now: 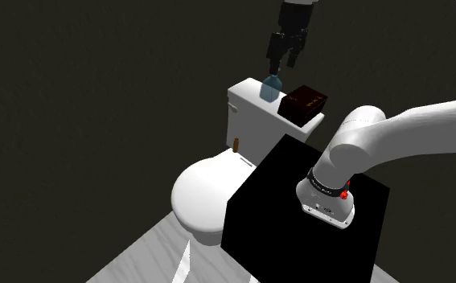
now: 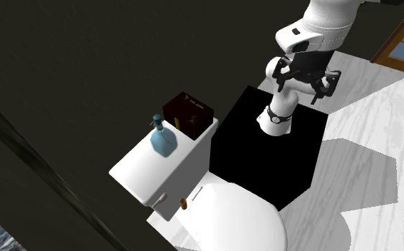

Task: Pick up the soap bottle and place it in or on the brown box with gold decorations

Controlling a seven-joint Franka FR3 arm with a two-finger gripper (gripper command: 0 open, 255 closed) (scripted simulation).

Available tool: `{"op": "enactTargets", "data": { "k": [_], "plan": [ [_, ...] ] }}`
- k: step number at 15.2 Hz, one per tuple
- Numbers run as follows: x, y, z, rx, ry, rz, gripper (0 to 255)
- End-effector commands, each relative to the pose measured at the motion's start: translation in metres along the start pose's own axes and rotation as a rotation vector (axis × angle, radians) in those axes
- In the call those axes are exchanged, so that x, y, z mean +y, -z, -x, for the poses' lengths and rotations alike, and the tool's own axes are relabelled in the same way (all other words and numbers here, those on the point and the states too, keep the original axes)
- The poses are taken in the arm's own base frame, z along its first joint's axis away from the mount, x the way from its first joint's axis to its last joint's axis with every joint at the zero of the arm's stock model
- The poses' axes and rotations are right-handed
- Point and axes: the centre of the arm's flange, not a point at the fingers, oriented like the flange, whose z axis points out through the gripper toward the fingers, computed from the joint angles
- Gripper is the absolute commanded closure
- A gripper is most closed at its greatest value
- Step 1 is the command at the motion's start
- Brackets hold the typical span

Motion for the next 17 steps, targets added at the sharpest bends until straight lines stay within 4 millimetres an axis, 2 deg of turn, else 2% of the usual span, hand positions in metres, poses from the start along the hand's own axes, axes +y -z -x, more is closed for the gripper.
{"op": "enactTargets", "data": {
  "k": [1,17],
  "plan": [
    [0.0,0.0,0.0,0.0,0.0,0.0,0],
    [0.147,-0.087,-0.076,0.17,-0.1,0.106,0]
  ]
}}
